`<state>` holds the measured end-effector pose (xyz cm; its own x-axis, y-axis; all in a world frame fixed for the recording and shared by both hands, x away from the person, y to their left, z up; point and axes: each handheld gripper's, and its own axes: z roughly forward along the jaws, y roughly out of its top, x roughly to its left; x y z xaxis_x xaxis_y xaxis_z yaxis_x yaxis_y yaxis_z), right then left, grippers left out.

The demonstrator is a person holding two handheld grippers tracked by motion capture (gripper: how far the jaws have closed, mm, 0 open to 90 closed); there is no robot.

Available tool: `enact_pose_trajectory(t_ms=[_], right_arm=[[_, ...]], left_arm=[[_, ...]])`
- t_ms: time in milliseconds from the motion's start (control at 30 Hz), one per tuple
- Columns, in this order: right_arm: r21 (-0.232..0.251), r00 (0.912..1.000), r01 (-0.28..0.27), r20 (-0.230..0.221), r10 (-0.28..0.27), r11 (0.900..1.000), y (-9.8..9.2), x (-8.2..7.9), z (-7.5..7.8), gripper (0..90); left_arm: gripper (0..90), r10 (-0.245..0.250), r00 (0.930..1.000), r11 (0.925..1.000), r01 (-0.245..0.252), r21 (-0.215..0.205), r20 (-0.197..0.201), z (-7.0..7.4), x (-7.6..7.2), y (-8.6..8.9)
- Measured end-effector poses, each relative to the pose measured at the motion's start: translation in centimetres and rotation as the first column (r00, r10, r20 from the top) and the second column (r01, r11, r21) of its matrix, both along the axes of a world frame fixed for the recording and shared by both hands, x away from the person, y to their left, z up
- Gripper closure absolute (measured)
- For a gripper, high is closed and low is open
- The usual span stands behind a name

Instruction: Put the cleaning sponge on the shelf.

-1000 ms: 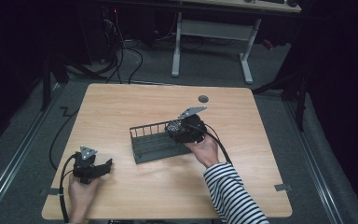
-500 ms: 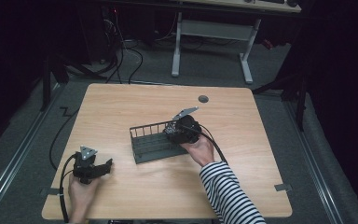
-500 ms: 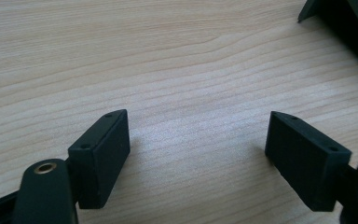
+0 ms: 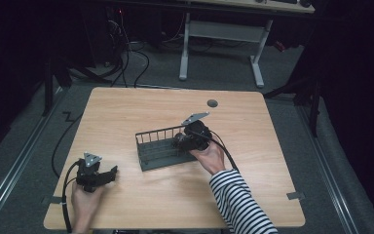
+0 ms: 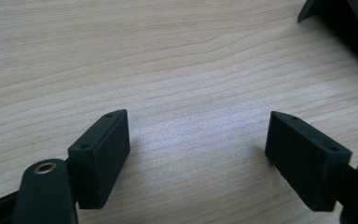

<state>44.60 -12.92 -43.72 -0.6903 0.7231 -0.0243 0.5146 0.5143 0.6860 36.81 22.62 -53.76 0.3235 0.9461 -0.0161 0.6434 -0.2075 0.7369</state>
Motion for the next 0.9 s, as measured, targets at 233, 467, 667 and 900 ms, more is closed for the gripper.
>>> enact_pose_trajectory(t_ms=[233, 467, 667, 900], right_arm=[[0.048, 0.9993, 0.008, 0.037, -0.009, 0.999, -1.1, -0.6, 1.1, 32.0], [0.071, 0.9979, 0.024, 0.059, -0.028, 0.997, -2.4, -1.3, 1.9, 33.2], [0.061, 0.9959, 0.035, 0.081, -0.040, 0.998, -3.6, -1.9, 2.7, 33.9], [0.081, 0.9911, 0.053, 0.118, -0.062, 0.995, -5.6, -3.1, 4.0, 34.3]], left_arm=[[22.0, -0.006, 1.0000, 1.0000, 0.006, 0.004, -0.002, 0.0, 0.0, 0.0], [21.9, -0.007, 1.0000, 1.0000, 0.007, 0.003, -0.002, 0.0, 0.0, 0.0], [21.9, -0.006, 1.0000, 1.0000, 0.006, 0.003, -0.002, 0.0, 0.0, 0.0], [21.2, -0.008, 1.0000, 1.0000, 0.008, 0.003, -0.003, 0.0, 0.0, 0.0]])
